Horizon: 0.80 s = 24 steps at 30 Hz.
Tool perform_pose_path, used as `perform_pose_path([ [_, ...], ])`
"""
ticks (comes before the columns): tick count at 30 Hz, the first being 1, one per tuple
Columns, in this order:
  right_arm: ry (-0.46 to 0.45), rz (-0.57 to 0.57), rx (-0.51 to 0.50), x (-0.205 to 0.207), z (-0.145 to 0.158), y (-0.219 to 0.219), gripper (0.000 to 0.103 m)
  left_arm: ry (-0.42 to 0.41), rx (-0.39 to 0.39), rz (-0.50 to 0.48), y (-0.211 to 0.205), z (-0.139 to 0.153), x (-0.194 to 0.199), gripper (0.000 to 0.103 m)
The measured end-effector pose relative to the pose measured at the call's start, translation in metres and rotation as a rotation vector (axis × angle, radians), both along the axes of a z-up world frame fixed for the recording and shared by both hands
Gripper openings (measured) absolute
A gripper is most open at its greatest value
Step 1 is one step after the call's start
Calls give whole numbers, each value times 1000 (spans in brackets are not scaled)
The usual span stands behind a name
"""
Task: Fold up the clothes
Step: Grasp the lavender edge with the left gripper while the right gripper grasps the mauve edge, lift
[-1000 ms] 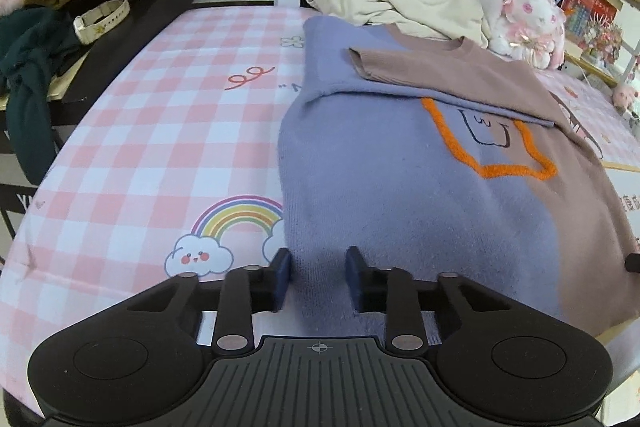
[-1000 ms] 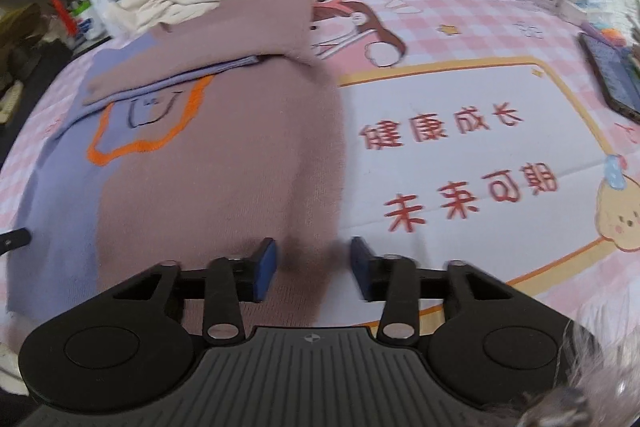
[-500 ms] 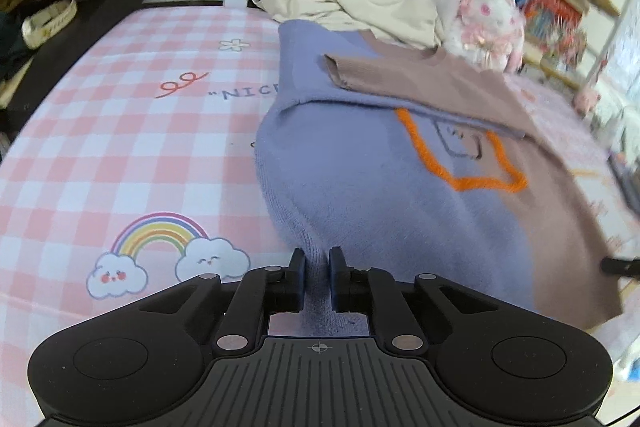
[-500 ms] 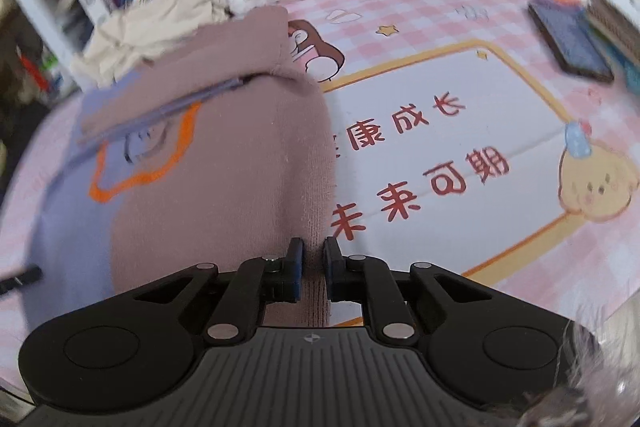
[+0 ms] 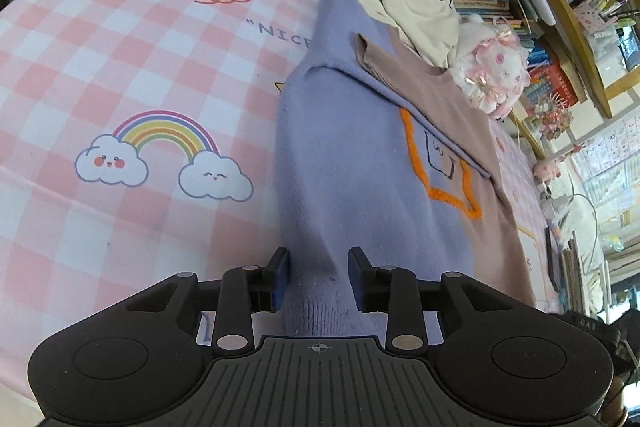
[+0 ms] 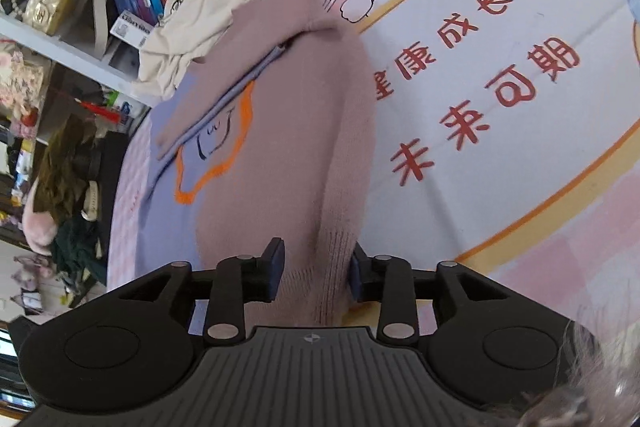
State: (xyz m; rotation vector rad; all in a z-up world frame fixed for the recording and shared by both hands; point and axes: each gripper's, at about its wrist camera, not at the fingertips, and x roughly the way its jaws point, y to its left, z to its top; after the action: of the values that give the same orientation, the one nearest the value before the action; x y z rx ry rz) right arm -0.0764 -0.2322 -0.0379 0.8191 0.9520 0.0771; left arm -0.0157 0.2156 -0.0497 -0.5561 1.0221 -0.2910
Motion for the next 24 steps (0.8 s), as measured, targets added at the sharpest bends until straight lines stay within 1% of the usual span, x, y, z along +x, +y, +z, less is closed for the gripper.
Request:
perform_pose_path([
  [2, -1, -16, 16, 2, -3, -1, 32, 11, -6, -21, -2, 0, 0, 31],
  [5, -1, -69, 37, 3, -6, -12, 32, 29, -15, -54, -6, -1, -1, 31],
  [9, 15, -35, 60, 0, -8, -16, 31, 43, -18, -87, -9, 0, -3, 31],
  [11, 20, -17, 54, -2, -9, -13, 28, 41, -23, -87, -9, -1, -4, 31],
  [13, 29, -20, 44, -5, -10, -11, 17, 35, -28, -84, -9, -1, -4, 30],
  [14, 34, -24, 41, -6, -11, -11, 14, 11, -41, -85, -11, 2, -5, 30],
  [15, 36, -29, 40, -6, -11, -10, 13, -16, -54, -86, -13, 5, -7, 30],
  [17, 37, -34, 41, -7, -12, -10, 13, -103, -103, -114, -16, 16, -13, 31],
  [19, 38, -35, 42, -7, -13, -11, 13, -180, -137, -189, -25, 28, -15, 32],
  [20, 38, -35, 42, -7, -13, -11, 13, -189, -126, -219, -31, 31, -14, 33],
  [21, 38, -33, 40, -7, -13, -10, 13, -178, -97, -235, -36, 30, -13, 34],
  [24, 39, -30, 41, -7, -13, -11, 13, -82, -81, -197, -36, 14, -7, 34],
])
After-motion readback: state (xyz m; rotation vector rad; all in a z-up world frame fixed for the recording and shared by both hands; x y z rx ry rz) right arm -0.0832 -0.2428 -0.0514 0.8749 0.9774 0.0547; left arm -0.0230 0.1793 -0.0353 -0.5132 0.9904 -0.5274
